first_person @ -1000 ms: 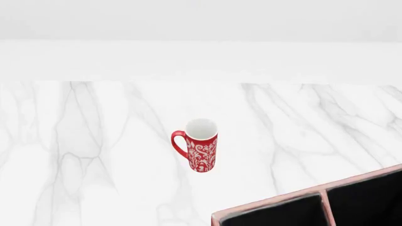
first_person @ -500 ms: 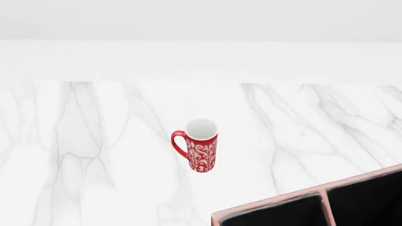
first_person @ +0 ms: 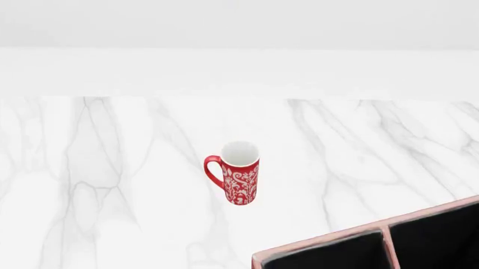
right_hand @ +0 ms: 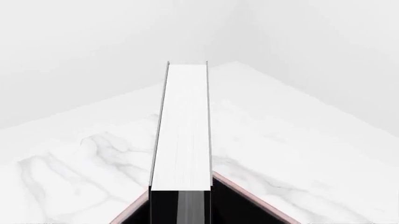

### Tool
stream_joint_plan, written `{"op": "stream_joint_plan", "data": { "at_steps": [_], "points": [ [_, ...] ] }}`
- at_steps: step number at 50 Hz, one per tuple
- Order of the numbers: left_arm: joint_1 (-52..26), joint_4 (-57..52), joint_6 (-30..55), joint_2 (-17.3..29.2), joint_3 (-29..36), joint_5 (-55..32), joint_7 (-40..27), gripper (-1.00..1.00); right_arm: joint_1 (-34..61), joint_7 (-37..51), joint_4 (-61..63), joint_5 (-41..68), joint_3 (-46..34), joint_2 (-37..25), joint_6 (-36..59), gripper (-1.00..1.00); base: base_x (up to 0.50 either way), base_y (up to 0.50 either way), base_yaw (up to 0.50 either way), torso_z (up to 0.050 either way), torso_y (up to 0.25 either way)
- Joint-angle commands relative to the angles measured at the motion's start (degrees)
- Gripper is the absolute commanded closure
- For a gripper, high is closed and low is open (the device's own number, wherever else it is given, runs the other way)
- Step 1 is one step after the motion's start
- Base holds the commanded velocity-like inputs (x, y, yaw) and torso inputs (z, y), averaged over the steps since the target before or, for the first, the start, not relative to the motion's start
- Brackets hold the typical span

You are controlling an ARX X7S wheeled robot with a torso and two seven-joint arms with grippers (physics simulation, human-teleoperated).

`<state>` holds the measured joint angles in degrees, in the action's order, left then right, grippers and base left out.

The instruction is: Pick up the book and place it in the right compartment of the caddy.

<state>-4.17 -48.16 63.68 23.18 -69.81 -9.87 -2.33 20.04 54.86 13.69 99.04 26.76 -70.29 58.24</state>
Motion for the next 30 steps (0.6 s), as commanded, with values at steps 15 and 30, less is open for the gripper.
{"op": "stream_joint_plan", "data": {
  "at_steps": [15, 30],
  "points": [
    [0.1, 0.0, -0.3, -0.2, 0.1, -0.1, -0.1, -1.0, 0.5, -0.5, -0.8, -0.8, 1.3, 1.9, 0.6, 1.0, 0.0, 0.0, 0.0, 0.001, 0.001],
    [0.0, -0.1, 0.1, 0.1, -0.1, -0.3, -0.1, -1.0, -0.3, -1.3, -2.0, -0.8, 1.3, 3.1, 0.4, 1.0, 0.0, 0.0, 0.0, 0.0, 0.001]
  ]
}}
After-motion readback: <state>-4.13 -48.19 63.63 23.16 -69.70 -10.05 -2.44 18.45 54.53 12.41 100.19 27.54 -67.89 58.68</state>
